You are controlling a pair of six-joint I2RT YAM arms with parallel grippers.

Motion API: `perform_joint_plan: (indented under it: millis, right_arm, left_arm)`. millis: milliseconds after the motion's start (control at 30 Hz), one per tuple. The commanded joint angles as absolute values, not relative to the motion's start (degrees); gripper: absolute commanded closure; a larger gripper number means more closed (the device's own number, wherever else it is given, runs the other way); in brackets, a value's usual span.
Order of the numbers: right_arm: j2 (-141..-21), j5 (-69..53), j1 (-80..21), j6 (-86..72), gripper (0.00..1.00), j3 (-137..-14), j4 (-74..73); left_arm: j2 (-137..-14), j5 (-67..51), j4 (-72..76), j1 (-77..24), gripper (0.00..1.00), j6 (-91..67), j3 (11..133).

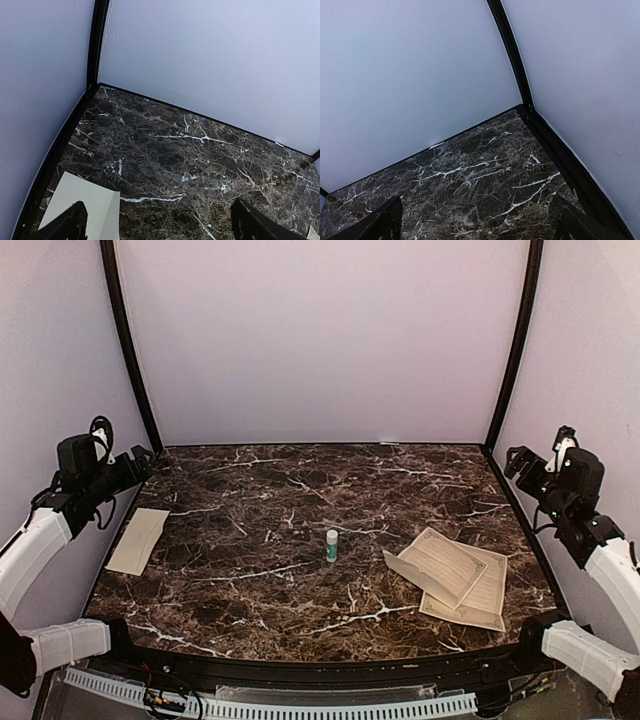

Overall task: Place the letter into the envelope and seal it
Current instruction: Pick up the letter from the center of the board.

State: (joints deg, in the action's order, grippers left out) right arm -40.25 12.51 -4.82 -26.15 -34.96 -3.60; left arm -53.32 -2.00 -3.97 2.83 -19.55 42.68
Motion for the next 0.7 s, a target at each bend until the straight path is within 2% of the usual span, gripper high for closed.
perform_joint_plan:
  millis: [0, 167, 300, 667]
  right_arm:
    - [-40.3, 8.7, -4.7, -28.7, 0.01, -38.7, -12.0]
    - [-42.9, 3.0, -4.7, -28.4, 0.01, -40.2, -13.3]
    - [-47.1, -7.3, -5.3, -24.9, 0.01, -41.9, -14.3]
    - [-52.9, -15.9, -16.3, -23.4, 0.03, -45.0, -25.4]
  left_arm:
    - [-52.3, -3.7, -6.1, 3.1, 0.01, -17.2, 42.4]
    - [-53.4, -4.2, -5.0, 5.0, 0.01, -17.9, 41.5]
    - [-51.4, -3.1, -4.8, 7.5, 0.01, -19.3, 39.9]
    - [-48.0, -9.6, -0.4, 7.8, 0.01, -18.1, 36.8]
